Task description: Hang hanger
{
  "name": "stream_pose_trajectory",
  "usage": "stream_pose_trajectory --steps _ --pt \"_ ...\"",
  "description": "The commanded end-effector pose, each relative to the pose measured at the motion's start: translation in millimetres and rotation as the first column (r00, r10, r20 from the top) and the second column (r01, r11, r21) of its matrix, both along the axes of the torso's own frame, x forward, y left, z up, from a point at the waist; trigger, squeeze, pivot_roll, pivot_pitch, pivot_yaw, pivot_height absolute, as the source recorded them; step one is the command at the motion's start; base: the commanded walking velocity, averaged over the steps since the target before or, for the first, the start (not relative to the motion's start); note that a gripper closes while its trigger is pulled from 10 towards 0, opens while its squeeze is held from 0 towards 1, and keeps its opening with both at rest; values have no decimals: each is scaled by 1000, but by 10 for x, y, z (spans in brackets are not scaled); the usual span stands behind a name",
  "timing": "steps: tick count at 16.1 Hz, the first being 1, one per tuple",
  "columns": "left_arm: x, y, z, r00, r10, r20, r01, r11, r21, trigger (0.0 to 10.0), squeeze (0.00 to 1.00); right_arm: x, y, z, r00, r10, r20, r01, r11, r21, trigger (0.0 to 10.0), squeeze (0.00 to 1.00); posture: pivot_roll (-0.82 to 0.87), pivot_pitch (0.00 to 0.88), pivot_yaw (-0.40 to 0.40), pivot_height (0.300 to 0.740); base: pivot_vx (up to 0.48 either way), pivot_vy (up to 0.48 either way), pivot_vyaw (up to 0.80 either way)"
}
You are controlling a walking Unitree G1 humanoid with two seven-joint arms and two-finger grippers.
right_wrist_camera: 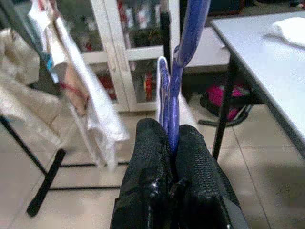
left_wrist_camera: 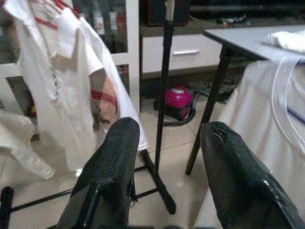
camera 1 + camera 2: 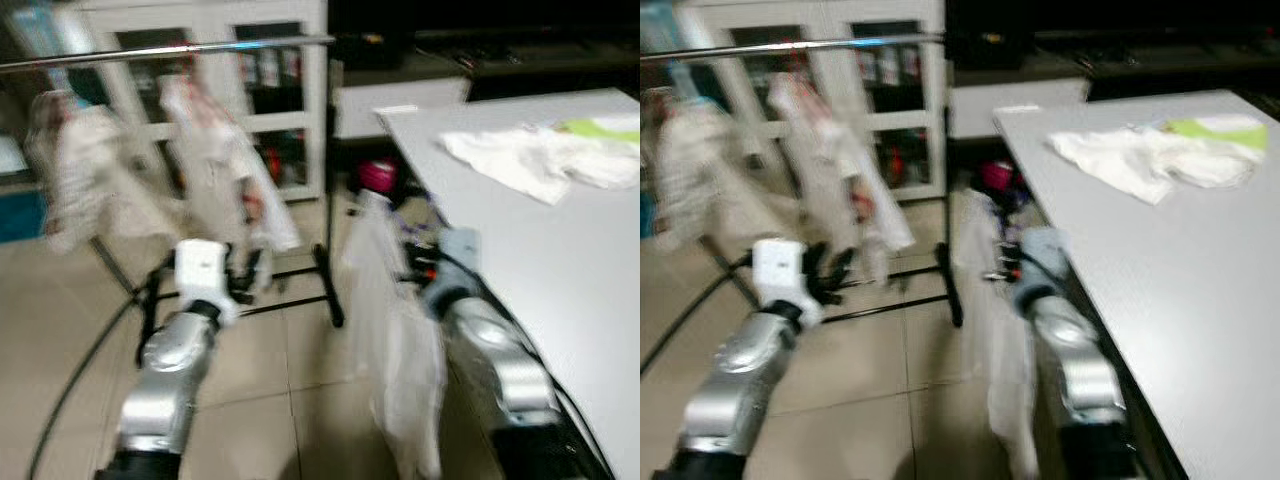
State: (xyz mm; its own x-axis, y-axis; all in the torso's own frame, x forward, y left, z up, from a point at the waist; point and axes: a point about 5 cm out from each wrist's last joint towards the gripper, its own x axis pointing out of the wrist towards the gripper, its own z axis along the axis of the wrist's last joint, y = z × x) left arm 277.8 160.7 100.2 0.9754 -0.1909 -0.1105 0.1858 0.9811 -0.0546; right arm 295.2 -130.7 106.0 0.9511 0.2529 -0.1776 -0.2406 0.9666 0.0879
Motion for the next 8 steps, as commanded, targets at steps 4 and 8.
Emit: stream_pose_trajectory --steps 4,8 --pt "7 -71 17 999 -37 8 37 999 8 10000 0 17 -79 88 998 -32 62 36 998 -57 10000 0 -78 0 42 740 288 0 0" --pt "-13 -26 20 1000 -23 13 23 1000 14 10000 0 29 30 120 996 47 80 -40 996 -79 10000 0 -65 0 28 740 295 0 400"
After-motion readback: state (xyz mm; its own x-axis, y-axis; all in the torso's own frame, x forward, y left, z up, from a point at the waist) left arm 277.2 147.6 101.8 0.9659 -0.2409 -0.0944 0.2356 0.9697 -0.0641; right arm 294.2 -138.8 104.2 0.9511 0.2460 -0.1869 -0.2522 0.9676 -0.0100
